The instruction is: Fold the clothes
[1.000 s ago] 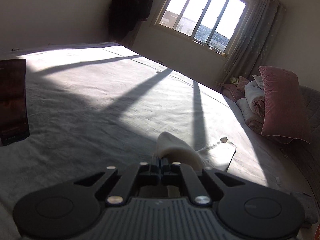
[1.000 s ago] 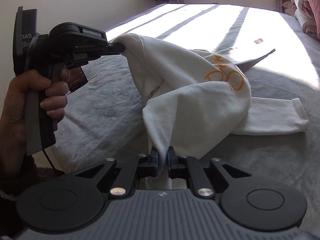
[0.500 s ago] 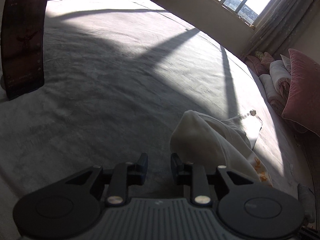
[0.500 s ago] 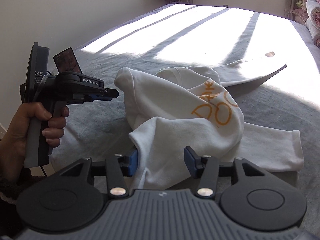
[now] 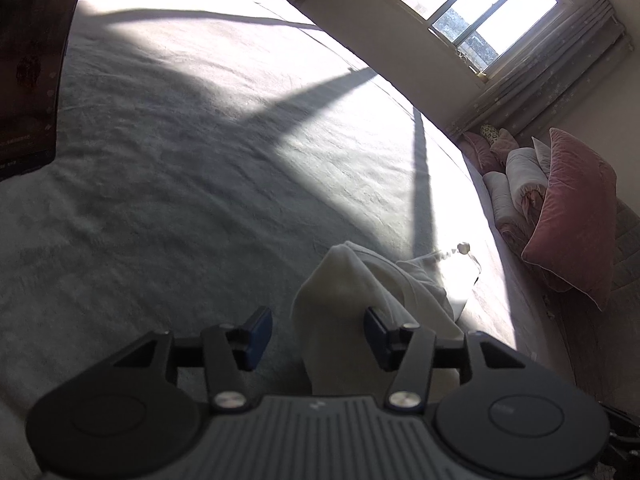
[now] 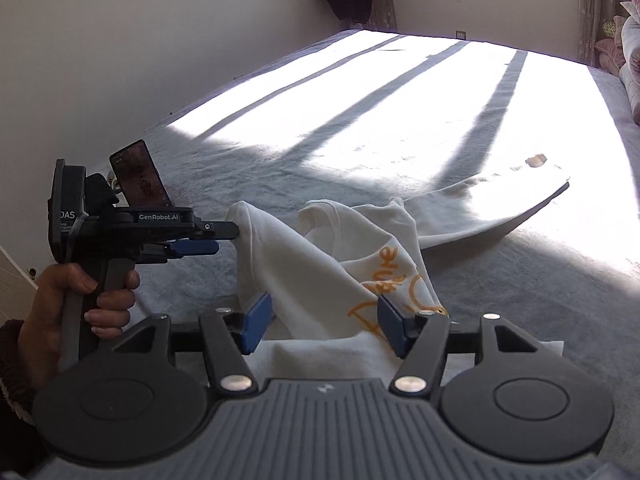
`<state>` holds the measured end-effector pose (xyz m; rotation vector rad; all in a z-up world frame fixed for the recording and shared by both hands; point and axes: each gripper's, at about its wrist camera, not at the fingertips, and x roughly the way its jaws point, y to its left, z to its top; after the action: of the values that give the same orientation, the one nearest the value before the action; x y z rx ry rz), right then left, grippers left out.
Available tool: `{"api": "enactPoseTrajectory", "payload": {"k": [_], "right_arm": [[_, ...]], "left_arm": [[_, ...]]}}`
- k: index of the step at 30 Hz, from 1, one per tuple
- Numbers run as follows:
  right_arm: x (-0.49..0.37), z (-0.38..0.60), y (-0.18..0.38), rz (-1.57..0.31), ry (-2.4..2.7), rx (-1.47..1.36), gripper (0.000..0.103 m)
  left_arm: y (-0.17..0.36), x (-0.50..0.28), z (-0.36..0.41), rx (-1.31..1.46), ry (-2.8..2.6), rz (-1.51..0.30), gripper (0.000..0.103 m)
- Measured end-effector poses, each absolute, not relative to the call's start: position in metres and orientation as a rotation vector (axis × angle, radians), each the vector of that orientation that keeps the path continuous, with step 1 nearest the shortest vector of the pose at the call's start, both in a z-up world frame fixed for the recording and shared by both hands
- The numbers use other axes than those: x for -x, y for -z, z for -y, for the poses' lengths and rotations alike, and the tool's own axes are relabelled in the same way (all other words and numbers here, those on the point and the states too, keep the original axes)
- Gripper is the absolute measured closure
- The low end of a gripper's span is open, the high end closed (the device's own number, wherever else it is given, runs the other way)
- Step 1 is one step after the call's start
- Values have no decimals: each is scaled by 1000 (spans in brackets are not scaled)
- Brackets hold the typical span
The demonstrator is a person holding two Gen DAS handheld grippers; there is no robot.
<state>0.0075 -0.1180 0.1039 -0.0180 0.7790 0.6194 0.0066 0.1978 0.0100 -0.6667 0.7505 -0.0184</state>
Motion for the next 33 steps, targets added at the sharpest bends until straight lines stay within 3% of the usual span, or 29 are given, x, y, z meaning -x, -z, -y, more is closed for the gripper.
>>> {"api": "enactPoseTrajectory", "payload": {"k": [16, 27, 29, 33], "right_arm": [[-150, 110, -28, -875, -351, -55, 39], [-193, 110, 8, -899, -267, -186, 39], [-197, 106, 10, -887, -248, -174, 45], [-198, 97, 11, -855, -223, -64, 82]], "left_arm": [[7, -32, -180, 577, -44, -853, 48], [13, -48, -160, 504, -74, -882, 56], [14, -50, -157, 495, -81, -881, 58], [11, -56, -148, 464, -87, -877, 67]]}}
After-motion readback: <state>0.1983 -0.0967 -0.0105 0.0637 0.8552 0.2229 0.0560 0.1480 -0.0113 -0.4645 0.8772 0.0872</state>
